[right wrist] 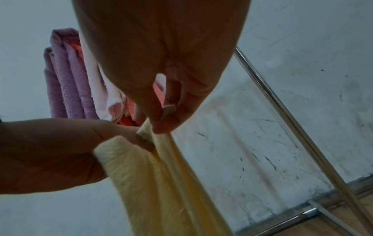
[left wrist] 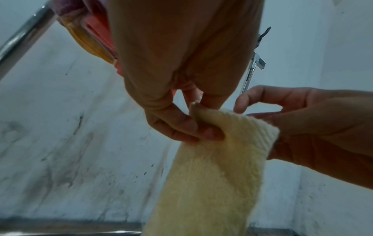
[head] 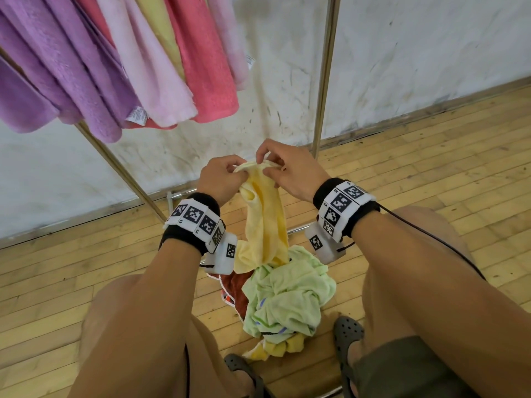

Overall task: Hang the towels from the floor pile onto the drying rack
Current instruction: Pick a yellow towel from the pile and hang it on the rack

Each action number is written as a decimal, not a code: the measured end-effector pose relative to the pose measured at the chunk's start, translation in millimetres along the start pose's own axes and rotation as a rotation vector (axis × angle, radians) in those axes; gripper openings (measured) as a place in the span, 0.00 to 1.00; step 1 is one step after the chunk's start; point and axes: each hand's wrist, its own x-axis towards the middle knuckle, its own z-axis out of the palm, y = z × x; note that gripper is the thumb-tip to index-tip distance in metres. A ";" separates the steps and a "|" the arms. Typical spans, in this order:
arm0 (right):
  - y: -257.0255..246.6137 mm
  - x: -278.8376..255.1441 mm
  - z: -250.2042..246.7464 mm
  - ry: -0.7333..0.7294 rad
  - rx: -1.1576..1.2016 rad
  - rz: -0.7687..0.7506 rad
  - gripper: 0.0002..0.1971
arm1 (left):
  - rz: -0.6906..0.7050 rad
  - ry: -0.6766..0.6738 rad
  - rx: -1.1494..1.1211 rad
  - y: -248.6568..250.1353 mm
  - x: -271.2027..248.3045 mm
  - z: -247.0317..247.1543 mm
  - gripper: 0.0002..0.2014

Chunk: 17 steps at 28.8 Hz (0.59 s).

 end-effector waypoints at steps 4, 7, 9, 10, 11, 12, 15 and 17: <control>-2.1 -2.1 1.6 -0.134 -0.167 -0.004 0.11 | -0.020 0.001 -0.043 0.1 2.2 1.8 0.14; -7.1 -3.9 4.7 -0.175 -0.217 0.042 0.16 | -0.025 0.007 -0.031 -1.2 1.6 3.3 0.16; -8.8 -3.8 6.6 -0.215 -0.263 0.042 0.24 | -0.043 0.022 -0.035 -2.4 1.3 3.9 0.14; -8.6 -3.5 8.0 -0.222 -0.311 0.013 0.22 | -0.053 0.032 -0.049 -1.8 1.2 4.4 0.13; -7.8 -3.0 9.0 -0.214 -0.345 -0.018 0.18 | -0.060 0.037 -0.072 -2.5 2.8 4.8 0.13; -6.7 -2.5 9.0 -0.188 -0.362 -0.041 0.13 | -0.065 0.039 -0.105 -0.2 1.6 5.2 0.12; -4.3 0.9 5.6 -0.063 -0.246 -0.017 0.09 | -0.055 0.054 -0.153 5.7 -1.2 1.8 0.11; -13.7 4.8 -3.0 0.016 -0.095 0.027 0.08 | -0.010 0.095 -0.113 16.9 -2.1 -5.8 0.10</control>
